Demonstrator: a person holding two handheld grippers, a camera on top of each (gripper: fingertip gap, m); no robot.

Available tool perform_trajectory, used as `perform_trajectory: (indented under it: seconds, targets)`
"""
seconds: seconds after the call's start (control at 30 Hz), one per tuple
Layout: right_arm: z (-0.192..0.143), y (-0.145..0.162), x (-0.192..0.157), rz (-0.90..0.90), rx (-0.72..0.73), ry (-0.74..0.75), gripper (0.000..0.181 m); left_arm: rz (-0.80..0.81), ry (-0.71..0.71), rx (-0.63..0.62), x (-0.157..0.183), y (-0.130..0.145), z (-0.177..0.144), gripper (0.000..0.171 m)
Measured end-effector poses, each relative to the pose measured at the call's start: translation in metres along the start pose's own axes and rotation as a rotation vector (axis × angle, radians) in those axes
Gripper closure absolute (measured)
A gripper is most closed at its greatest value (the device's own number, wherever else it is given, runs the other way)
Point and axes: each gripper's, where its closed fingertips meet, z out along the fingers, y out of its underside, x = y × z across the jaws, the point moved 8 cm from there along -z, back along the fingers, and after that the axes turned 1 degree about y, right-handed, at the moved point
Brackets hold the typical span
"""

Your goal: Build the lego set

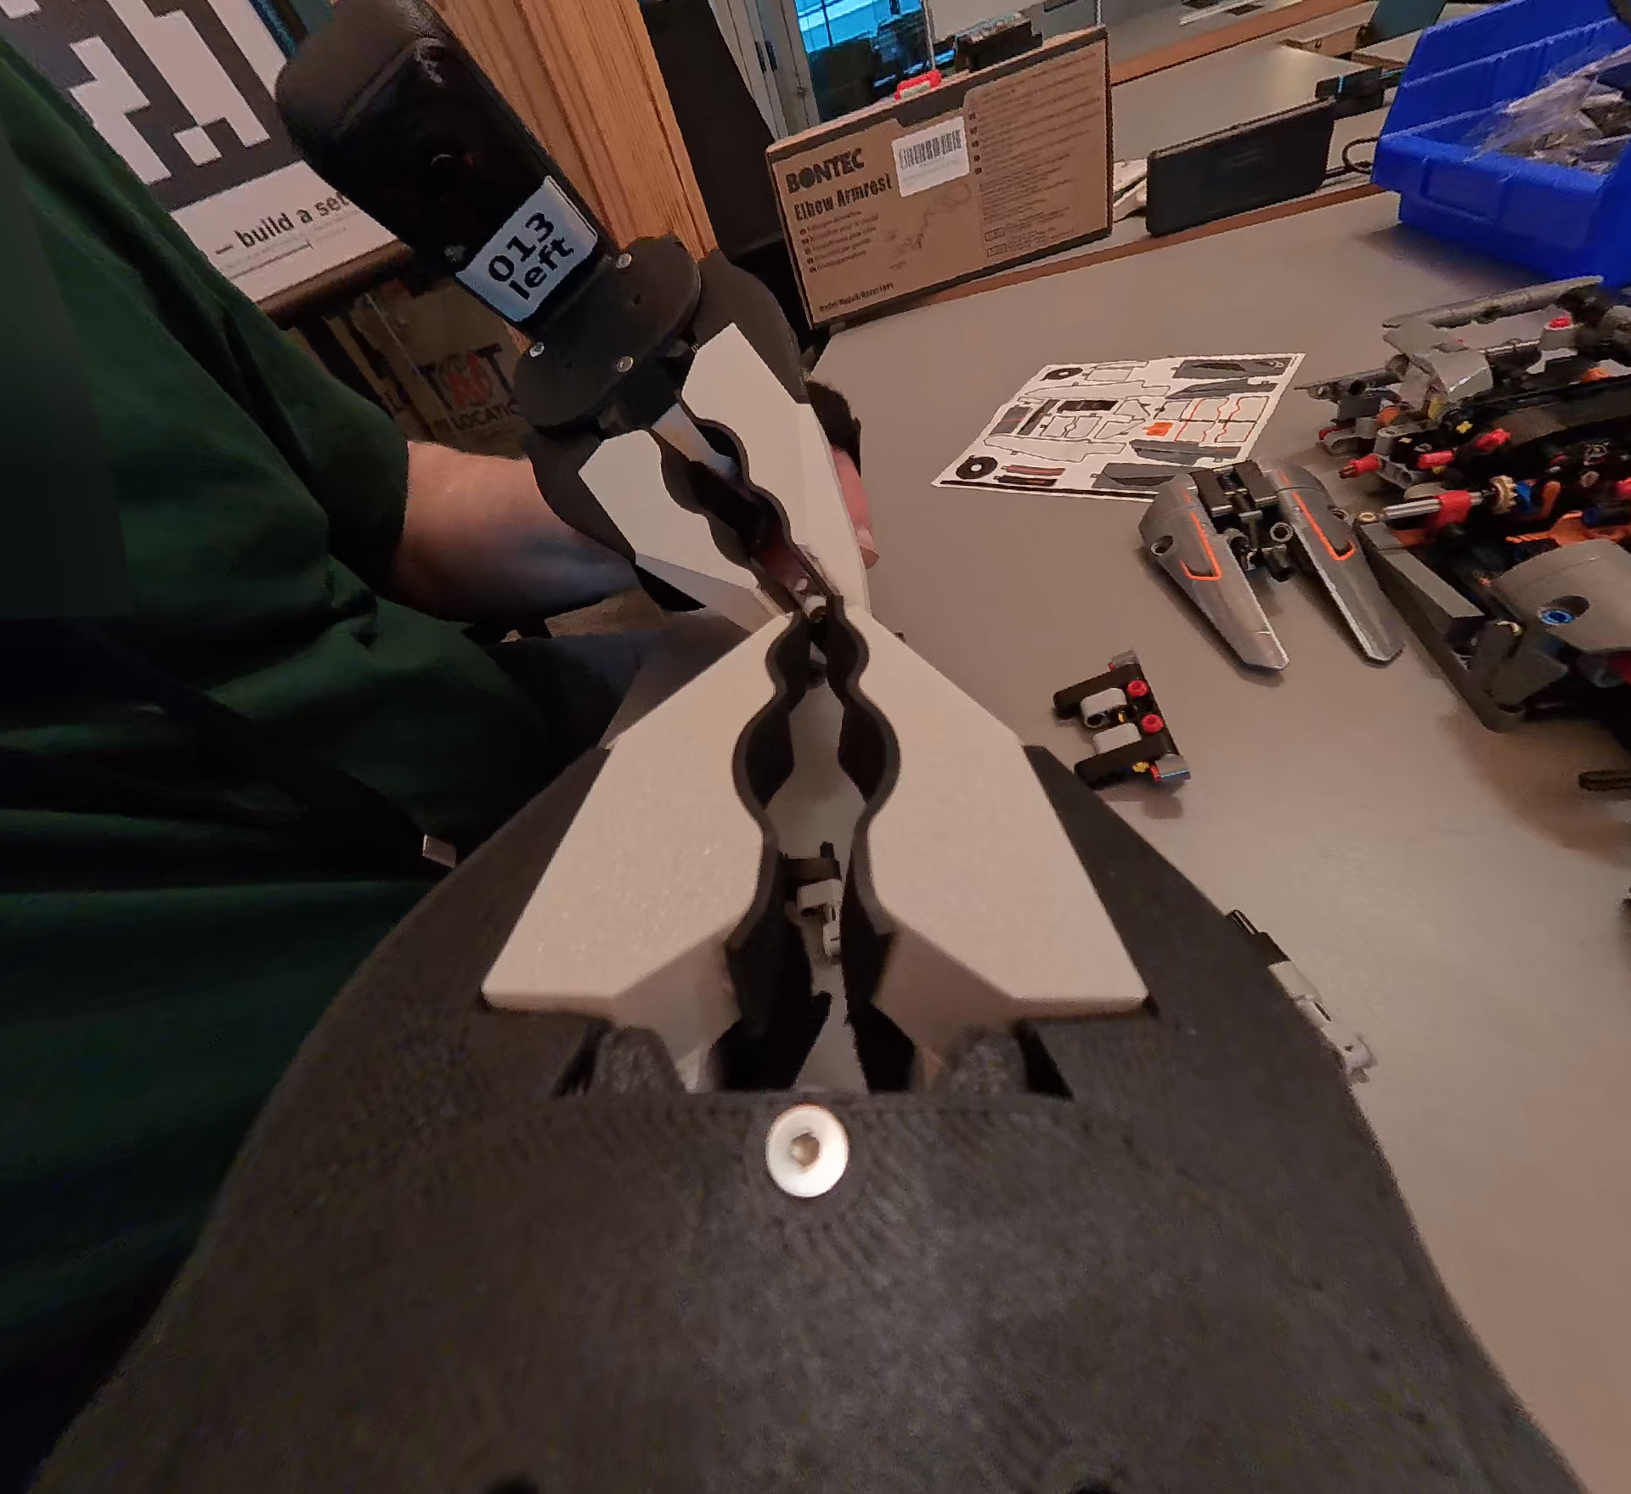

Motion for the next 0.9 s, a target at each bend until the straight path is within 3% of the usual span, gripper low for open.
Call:
perform_trajectory:
  seconds: [0.67, 0.87, 0.9]
  targets:
    - [0.003, 0.001, -0.007, -0.088, -0.092, 0.024, 0.180, 0.246, 0.040, -0.149, 0.004, -0.011, 0.003, 0.167]
    - [0.001, 0.001, -0.001, -0.041, -0.066, 0.016, 0.177, 0.197, 0.057, -0.149, 0.000, -0.011, 0.005, 0.166]
    - [-0.001, 0.000, 0.001, -0.036, -0.057, 0.026, 0.167, 0.183, 0.043, -0.144, -0.002, -0.011, 0.005, 0.166]
